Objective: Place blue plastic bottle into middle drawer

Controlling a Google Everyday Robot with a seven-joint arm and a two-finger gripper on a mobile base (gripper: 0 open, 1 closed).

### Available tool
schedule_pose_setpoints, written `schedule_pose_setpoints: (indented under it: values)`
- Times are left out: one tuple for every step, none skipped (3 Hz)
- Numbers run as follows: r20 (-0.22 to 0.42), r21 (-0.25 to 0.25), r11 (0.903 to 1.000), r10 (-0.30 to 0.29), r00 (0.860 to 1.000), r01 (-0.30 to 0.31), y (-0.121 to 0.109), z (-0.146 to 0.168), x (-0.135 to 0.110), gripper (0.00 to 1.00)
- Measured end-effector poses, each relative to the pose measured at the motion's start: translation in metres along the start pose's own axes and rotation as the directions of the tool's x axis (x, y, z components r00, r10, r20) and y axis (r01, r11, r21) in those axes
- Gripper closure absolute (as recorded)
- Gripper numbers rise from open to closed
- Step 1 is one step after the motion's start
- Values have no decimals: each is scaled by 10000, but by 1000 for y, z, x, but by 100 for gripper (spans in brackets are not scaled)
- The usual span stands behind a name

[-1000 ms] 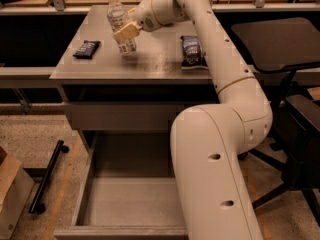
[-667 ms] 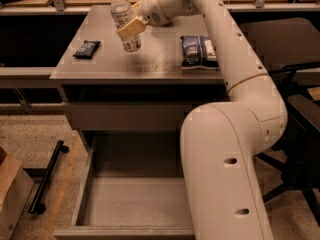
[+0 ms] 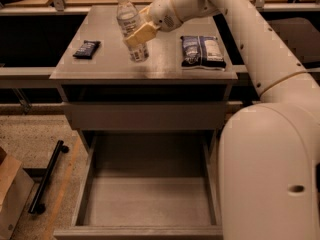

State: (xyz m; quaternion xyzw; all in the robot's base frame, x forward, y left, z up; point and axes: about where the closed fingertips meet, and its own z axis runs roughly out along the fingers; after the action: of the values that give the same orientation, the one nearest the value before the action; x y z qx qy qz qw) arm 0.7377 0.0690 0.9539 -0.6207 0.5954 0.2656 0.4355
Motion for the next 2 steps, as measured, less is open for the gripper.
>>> schedule_pose_setpoints:
  values:
    - [-47, -344, 9979, 545, 9985, -546, 37, -14, 8, 100]
    - [-391, -812, 9870, 1356, 9900, -1384, 82, -17, 27, 100]
